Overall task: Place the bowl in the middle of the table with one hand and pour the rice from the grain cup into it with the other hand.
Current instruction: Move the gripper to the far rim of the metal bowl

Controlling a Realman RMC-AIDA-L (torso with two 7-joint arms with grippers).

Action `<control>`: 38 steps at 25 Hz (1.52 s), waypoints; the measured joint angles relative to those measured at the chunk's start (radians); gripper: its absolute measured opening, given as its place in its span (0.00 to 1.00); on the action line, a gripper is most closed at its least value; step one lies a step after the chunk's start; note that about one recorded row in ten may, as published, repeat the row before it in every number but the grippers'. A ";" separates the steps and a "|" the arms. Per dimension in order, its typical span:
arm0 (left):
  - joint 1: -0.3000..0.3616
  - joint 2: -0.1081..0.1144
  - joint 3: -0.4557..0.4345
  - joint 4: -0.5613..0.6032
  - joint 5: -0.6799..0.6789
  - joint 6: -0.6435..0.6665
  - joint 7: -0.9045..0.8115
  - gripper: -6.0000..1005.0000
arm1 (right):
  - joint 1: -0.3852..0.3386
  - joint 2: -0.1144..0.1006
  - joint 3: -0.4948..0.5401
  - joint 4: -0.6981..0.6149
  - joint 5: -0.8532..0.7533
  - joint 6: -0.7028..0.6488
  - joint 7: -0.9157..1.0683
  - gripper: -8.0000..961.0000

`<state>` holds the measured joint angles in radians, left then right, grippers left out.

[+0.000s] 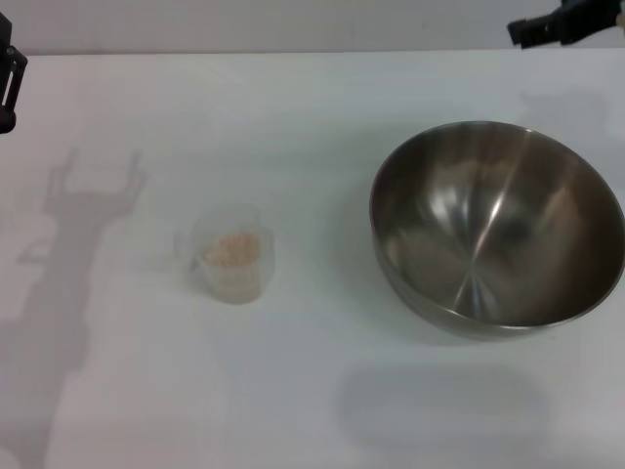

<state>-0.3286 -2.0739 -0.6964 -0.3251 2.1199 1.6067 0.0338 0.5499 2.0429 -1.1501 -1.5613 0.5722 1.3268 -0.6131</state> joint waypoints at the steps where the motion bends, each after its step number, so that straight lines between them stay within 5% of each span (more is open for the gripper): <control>1: 0.001 0.000 0.000 0.000 0.000 0.000 0.000 0.78 | 0.001 0.002 -0.002 0.006 -0.001 0.002 -0.029 0.77; 15: 0.007 -0.002 0.000 -0.002 -0.004 0.001 0.000 0.77 | -0.023 0.032 -0.005 0.102 0.021 0.006 -0.354 0.77; 27: 0.007 -0.002 0.000 -0.004 -0.003 -0.003 0.000 0.77 | -0.022 0.028 0.049 0.202 0.036 0.014 -0.488 0.77; 38: 0.007 -0.002 -0.002 -0.009 0.000 0.001 0.002 0.77 | 0.027 0.002 0.157 0.321 0.060 0.053 -0.607 0.76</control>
<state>-0.3213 -2.0755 -0.6981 -0.3345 2.1199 1.6074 0.0357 0.5769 2.0453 -0.9934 -1.2406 0.6323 1.3802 -1.2206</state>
